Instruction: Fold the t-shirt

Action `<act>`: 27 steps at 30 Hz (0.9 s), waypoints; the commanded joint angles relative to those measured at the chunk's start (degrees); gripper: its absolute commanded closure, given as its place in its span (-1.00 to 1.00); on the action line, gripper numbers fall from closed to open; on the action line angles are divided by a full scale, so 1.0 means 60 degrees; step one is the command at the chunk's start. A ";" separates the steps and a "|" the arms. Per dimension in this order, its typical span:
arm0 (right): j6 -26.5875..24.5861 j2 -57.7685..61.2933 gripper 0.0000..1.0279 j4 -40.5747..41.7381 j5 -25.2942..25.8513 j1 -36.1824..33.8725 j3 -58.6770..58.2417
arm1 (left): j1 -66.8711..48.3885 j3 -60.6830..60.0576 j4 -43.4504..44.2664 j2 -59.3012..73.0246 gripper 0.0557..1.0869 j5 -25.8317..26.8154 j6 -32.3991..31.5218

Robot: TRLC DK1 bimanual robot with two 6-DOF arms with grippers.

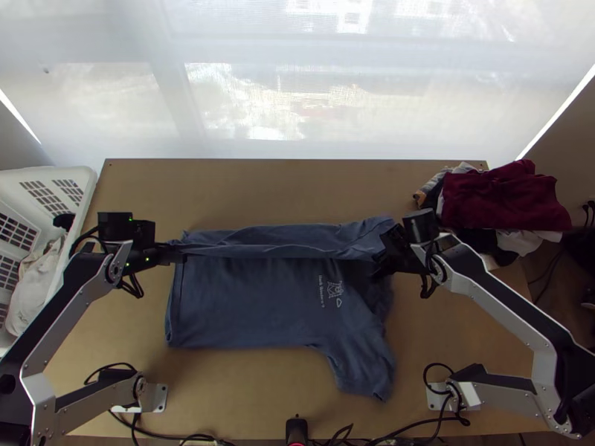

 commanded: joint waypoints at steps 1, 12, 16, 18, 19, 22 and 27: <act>0.0021 -0.0175 0.95 0.0160 0.0008 0.0195 -0.0609 | -0.0098 -0.0457 0.0061 -0.0263 0.93 0.0017 -0.0085; 0.0021 -0.0175 0.82 0.0673 0.0052 0.0195 -0.1414 | -0.0200 -0.1747 0.0368 -0.0541 0.93 0.0017 -0.0085; 0.0021 -0.0146 -0.25 0.0746 0.0066 0.0166 -0.1707 | -0.0200 -0.2318 0.0530 -0.0512 0.90 0.0032 0.0017; 0.0109 -0.0160 -0.91 0.0746 0.0066 0.0166 -0.1736 | -0.0200 -0.2391 0.0500 -0.0600 0.40 0.0032 -0.0012; 0.0109 -0.0204 -0.93 0.0717 0.0066 0.0166 -0.1707 | -0.0200 -0.2391 0.0427 -0.0746 0.18 0.0032 -0.0041; 0.0256 -0.0629 -0.93 0.0629 0.0081 0.0136 -0.1414 | -0.0200 -0.2142 -0.0335 -0.1508 -0.28 0.0032 -0.0085; 0.0358 -0.1127 -0.93 -0.0133 0.0066 -0.0186 -0.0770 | -0.0156 -0.1556 -0.2210 -0.2914 -0.41 0.0032 0.0003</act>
